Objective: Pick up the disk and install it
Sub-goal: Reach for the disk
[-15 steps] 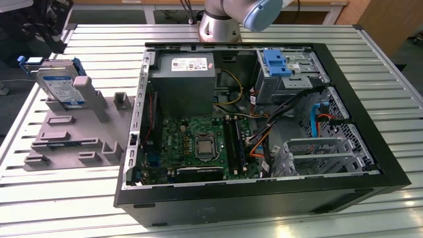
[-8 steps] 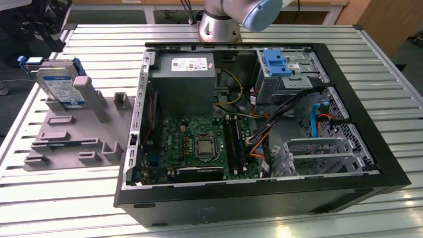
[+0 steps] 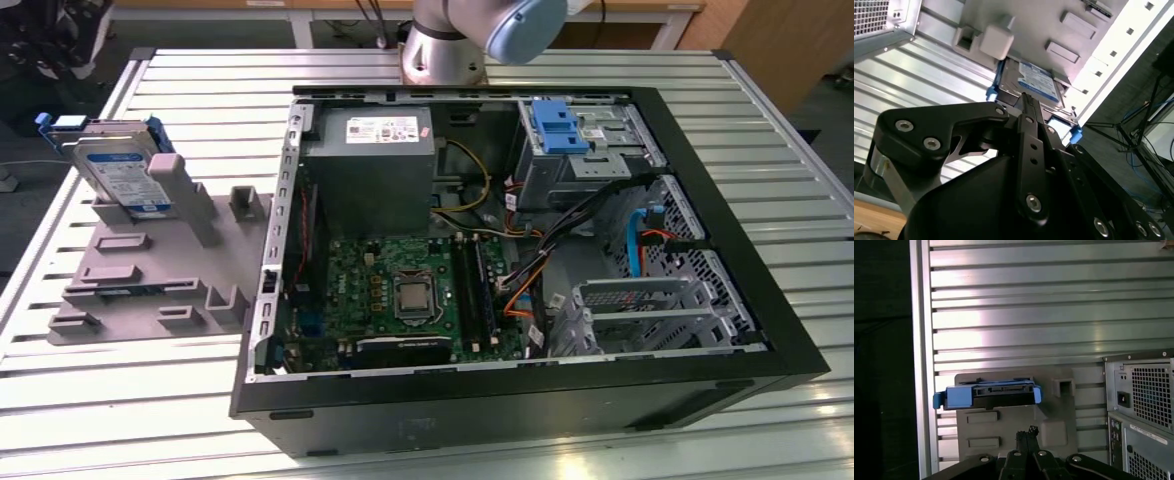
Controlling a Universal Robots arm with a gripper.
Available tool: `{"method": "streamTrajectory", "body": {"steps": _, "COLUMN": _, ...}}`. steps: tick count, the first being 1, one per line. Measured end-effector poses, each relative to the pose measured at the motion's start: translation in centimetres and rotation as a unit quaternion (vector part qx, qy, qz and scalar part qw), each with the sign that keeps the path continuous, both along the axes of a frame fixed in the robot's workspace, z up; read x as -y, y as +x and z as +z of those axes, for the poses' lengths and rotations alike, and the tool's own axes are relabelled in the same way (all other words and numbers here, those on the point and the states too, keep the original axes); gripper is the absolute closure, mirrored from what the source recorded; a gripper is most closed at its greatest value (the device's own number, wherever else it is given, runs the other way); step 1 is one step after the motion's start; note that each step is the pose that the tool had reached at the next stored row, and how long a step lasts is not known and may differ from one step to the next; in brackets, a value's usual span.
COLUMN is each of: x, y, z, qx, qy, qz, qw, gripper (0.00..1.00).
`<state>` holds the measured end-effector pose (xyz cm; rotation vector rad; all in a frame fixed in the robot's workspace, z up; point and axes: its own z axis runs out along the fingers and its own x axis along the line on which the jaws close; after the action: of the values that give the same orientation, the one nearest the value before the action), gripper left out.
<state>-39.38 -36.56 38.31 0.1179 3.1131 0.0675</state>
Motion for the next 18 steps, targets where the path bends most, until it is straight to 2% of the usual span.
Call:
{"method": "streamTrajectory", "body": {"steps": 5, "x": -0.45, "y": -2.18, "z": -0.06, "qx": 0.0000, "qy": 0.0000, "qz": 0.000, "qw": 1.0000, "gripper": 0.89}}
{"method": "streamTrajectory", "body": {"steps": 14, "x": -0.46, "y": -2.41, "z": -0.07, "qx": 0.0001, "qy": 0.0000, "qz": 0.000, "qw": 1.0000, "gripper": 0.89}}
{"method": "streamTrajectory", "body": {"steps": 18, "x": -0.46, "y": -3.07, "z": -0.08, "qx": 0.0001, "qy": 0.0000, "qz": 0.000, "qw": 1.0000, "gripper": 0.89}}
